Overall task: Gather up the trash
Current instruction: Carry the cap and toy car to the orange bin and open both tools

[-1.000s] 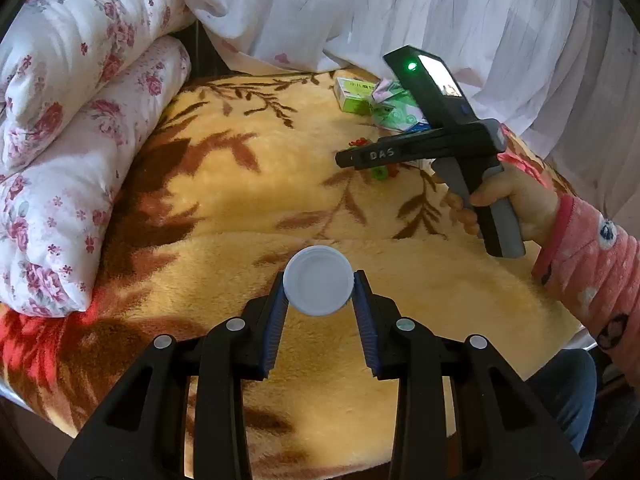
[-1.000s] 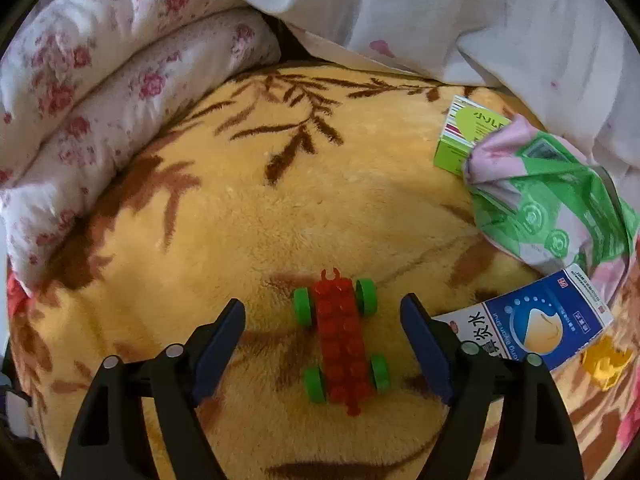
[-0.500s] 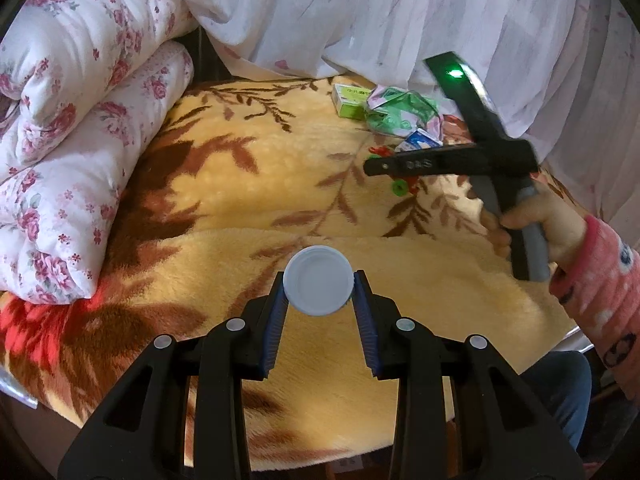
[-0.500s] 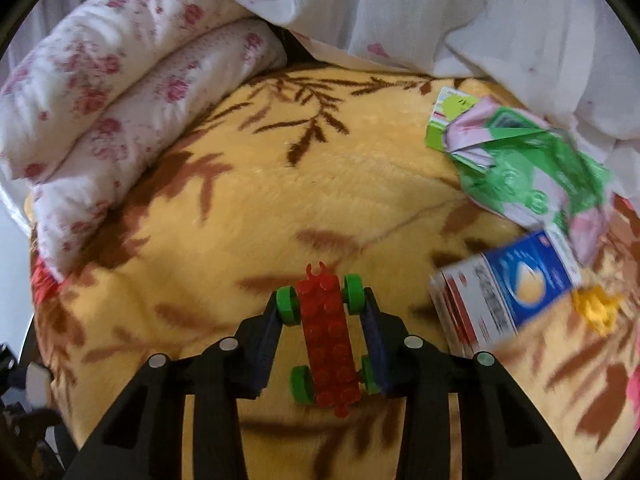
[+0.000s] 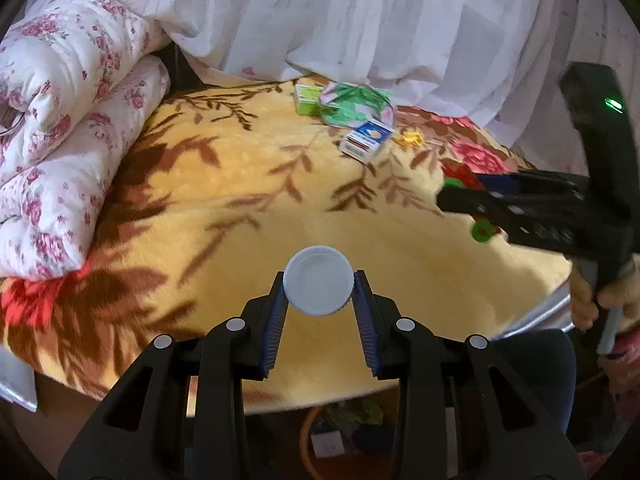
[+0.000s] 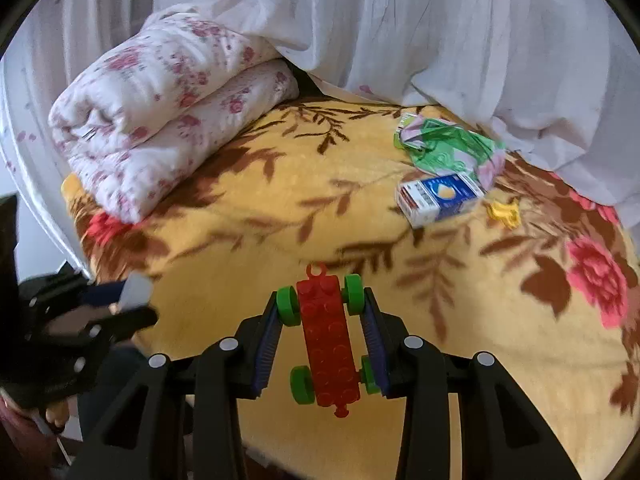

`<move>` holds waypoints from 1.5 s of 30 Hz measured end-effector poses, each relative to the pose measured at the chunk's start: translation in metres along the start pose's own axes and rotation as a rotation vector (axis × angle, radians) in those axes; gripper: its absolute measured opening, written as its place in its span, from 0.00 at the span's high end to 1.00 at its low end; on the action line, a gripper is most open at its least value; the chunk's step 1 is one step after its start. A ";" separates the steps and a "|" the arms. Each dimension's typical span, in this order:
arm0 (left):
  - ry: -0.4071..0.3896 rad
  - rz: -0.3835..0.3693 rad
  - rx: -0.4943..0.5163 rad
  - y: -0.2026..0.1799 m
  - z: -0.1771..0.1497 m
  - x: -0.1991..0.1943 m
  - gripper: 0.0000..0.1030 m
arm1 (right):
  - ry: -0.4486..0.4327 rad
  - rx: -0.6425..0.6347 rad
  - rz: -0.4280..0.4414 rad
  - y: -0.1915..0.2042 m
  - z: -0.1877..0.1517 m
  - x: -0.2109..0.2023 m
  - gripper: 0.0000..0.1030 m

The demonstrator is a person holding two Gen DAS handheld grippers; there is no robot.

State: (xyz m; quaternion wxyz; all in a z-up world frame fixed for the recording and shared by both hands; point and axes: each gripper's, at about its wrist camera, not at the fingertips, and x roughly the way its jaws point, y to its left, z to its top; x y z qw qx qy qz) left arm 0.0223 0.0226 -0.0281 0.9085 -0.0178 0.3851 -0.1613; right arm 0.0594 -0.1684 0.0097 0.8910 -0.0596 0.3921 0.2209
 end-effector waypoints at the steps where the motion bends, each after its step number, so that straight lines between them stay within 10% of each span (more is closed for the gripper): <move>1: 0.004 -0.001 0.006 -0.005 -0.005 -0.002 0.69 | -0.001 0.002 0.000 0.002 -0.008 -0.007 0.62; 20: 0.128 -0.029 0.032 -0.048 -0.088 -0.012 0.69 | 0.042 0.050 0.045 0.025 -0.140 -0.061 0.62; 45: 0.507 -0.065 0.020 -0.055 -0.178 0.069 0.69 | 0.329 0.100 0.105 0.033 -0.217 0.020 0.62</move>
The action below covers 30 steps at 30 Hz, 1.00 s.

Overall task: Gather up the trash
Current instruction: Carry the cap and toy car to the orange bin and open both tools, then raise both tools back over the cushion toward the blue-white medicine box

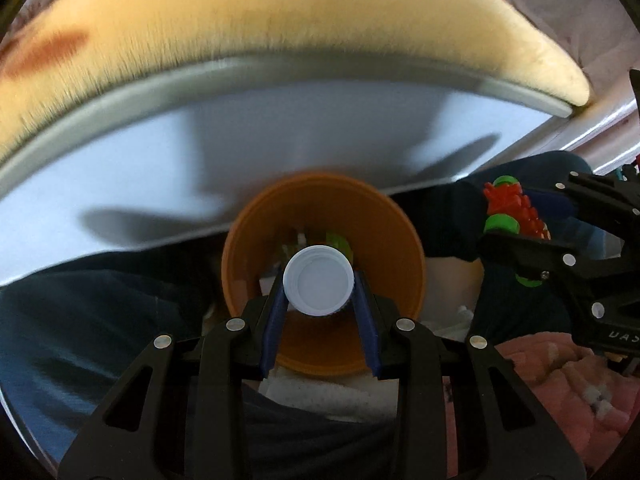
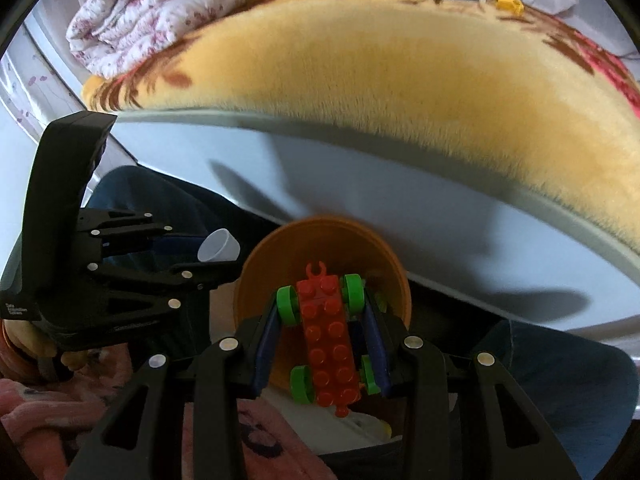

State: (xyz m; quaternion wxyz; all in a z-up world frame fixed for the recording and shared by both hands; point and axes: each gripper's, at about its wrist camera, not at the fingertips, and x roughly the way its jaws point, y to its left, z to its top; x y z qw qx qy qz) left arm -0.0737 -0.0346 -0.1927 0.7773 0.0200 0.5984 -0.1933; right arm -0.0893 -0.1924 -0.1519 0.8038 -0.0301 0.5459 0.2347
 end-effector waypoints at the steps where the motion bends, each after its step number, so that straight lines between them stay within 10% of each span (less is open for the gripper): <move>1: 0.011 0.001 -0.007 0.000 -0.001 0.003 0.69 | 0.011 0.001 0.000 -0.001 0.000 0.004 0.62; 13: 0.133 -0.015 -0.054 0.008 -0.003 0.041 0.68 | 0.071 0.022 0.001 -0.008 0.005 0.032 0.48; 20: 0.110 0.028 -0.059 0.008 0.000 0.038 0.27 | 0.056 0.047 -0.006 -0.013 0.004 0.030 0.36; 30: 0.108 0.047 -0.086 0.013 -0.001 0.037 0.24 | 0.037 0.057 -0.016 -0.016 -0.001 0.022 0.31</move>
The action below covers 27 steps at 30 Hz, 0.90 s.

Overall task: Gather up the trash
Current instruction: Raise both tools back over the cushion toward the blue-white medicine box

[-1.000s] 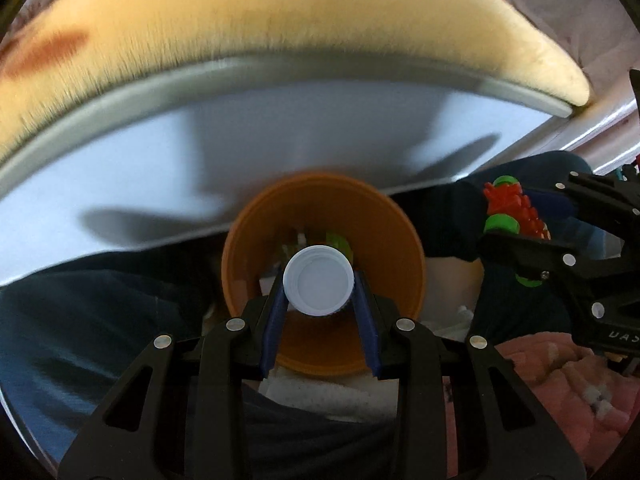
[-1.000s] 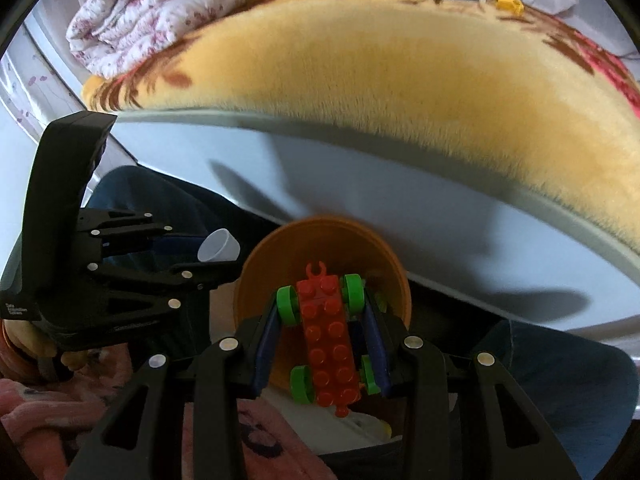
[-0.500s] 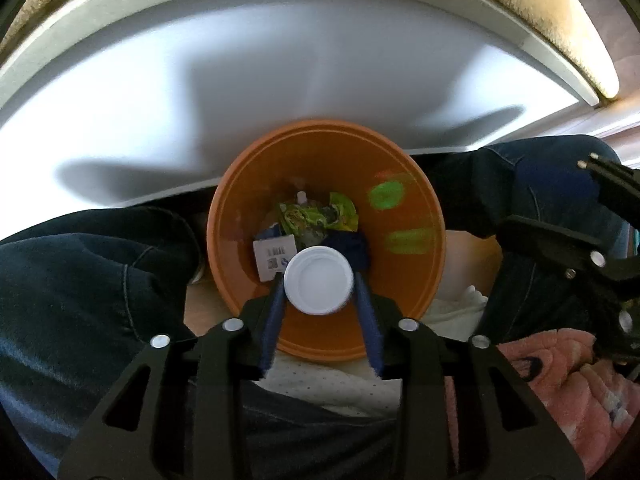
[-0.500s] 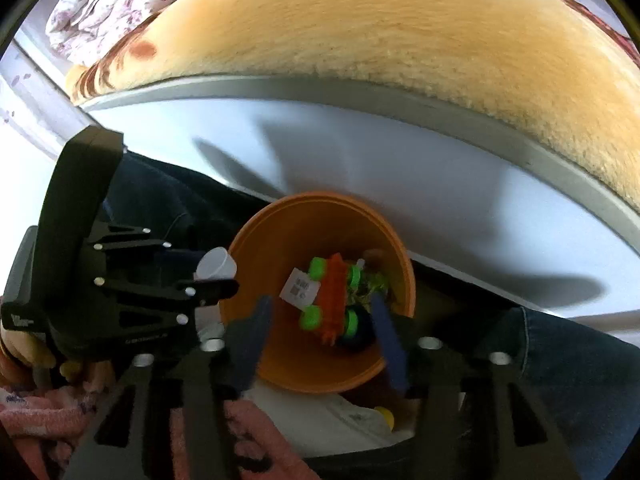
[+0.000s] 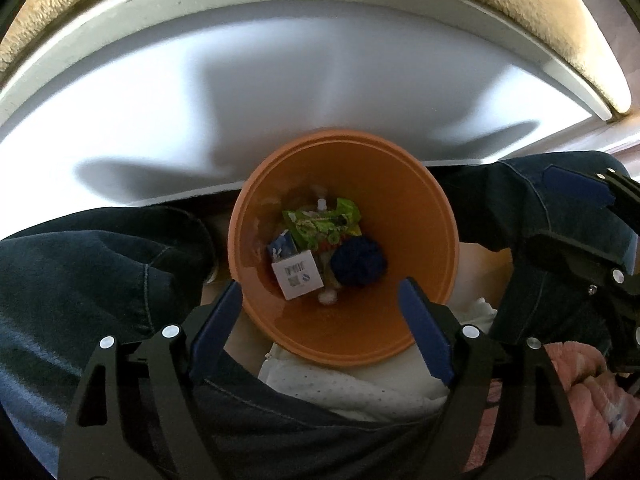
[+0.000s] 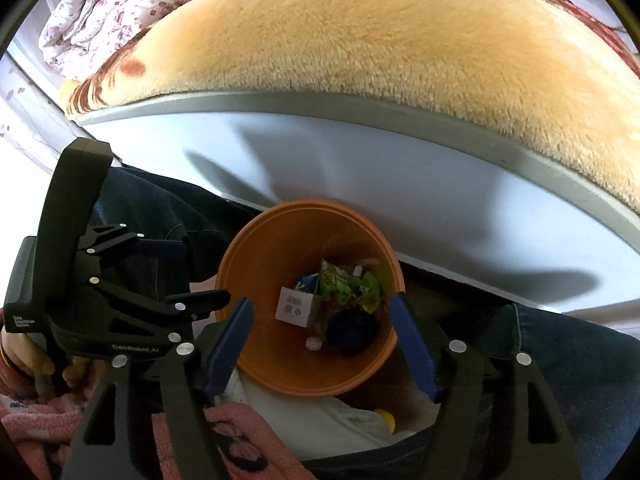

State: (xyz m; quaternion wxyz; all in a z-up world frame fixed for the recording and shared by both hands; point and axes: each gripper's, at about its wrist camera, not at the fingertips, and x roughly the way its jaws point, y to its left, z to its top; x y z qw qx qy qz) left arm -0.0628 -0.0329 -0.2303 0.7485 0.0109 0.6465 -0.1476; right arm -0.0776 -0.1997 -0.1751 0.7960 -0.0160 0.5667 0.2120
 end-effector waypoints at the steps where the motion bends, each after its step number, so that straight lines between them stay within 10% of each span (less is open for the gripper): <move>1: -0.002 0.000 0.001 0.000 0.000 -0.001 0.24 | -0.003 -0.001 0.000 0.000 0.000 -0.002 0.31; 7: -0.050 -0.005 0.001 -0.001 0.000 -0.013 0.24 | -0.038 0.004 0.002 -0.003 0.002 -0.014 0.31; 16: -0.338 0.089 0.052 -0.009 0.026 -0.094 0.24 | -0.298 0.008 -0.028 -0.009 0.036 -0.095 0.25; 27: -0.553 0.110 0.185 -0.022 0.134 -0.150 0.16 | -0.496 0.085 -0.076 -0.053 0.094 -0.153 0.19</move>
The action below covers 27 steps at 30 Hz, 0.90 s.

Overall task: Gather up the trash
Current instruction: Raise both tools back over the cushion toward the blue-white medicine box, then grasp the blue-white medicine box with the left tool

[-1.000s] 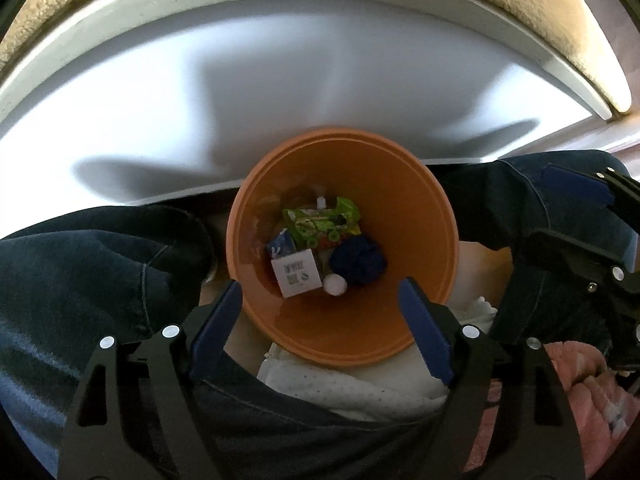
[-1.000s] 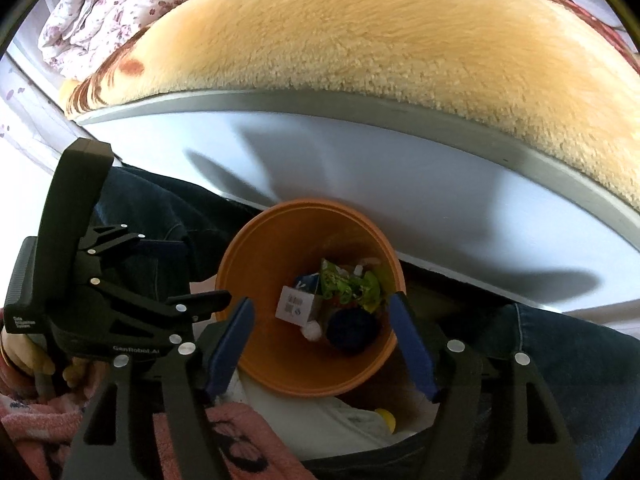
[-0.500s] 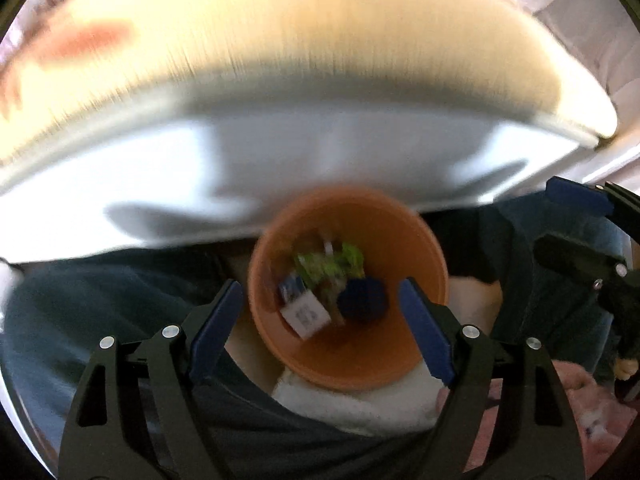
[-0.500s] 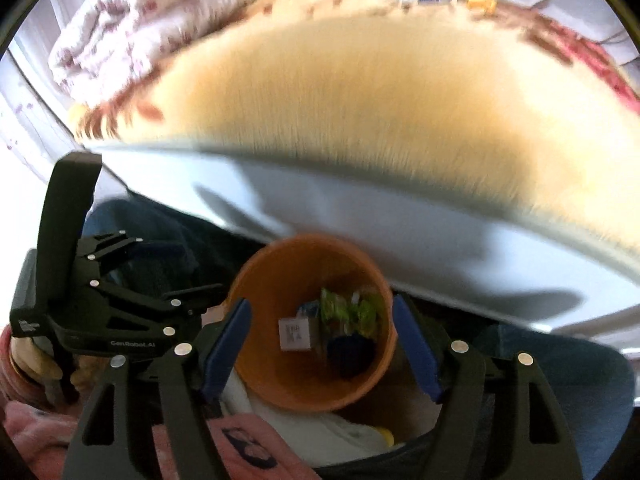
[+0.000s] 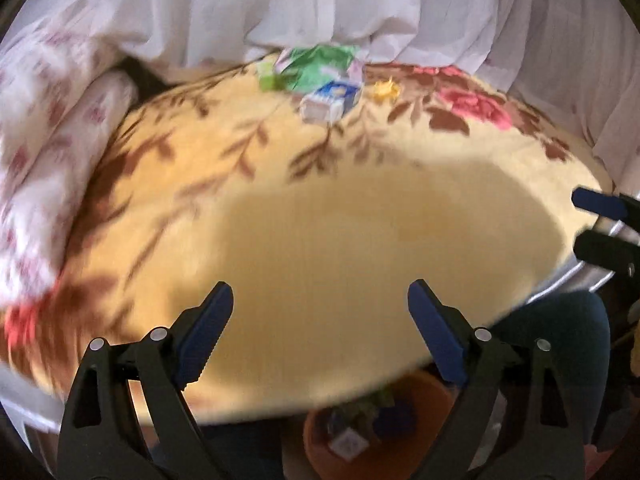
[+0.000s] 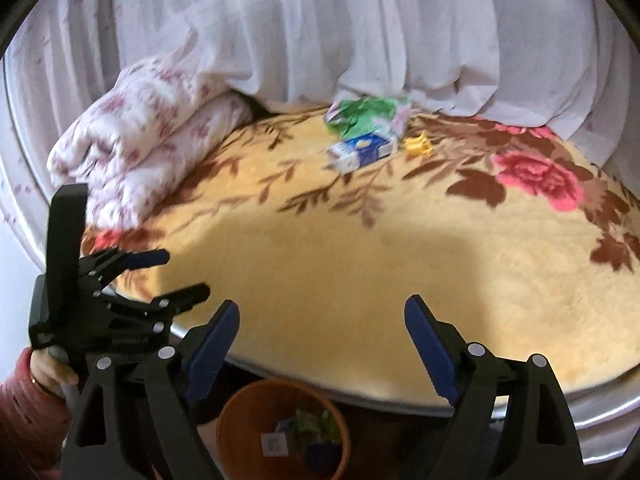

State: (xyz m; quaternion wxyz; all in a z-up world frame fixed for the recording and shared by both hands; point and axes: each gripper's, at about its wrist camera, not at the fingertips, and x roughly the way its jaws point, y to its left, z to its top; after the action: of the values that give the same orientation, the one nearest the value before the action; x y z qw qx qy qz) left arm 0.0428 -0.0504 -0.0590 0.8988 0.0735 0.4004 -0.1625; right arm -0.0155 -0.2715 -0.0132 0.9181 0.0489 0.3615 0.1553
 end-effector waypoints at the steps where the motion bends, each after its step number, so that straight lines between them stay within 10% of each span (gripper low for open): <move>1: -0.001 0.002 0.000 0.002 0.013 0.008 0.16 | -0.003 0.007 -0.006 -0.004 0.005 0.003 0.19; 15: 0.005 -0.140 0.052 0.019 0.148 0.128 0.16 | -0.004 0.105 -0.039 -0.058 0.043 0.046 0.19; 25: 0.074 -0.099 0.149 0.009 0.190 0.205 0.16 | 0.012 0.136 -0.046 -0.082 0.058 0.071 0.19; 27: 0.069 -0.100 0.159 0.007 0.192 0.211 0.34 | 0.013 0.142 -0.046 -0.085 0.060 0.075 0.19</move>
State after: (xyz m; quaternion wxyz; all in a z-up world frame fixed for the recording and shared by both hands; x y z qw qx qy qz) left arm 0.3113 -0.1433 -0.0869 0.8665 0.1302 0.4201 -0.2360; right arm 0.0981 -0.3267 -0.0347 0.9132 0.1043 0.3787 0.1084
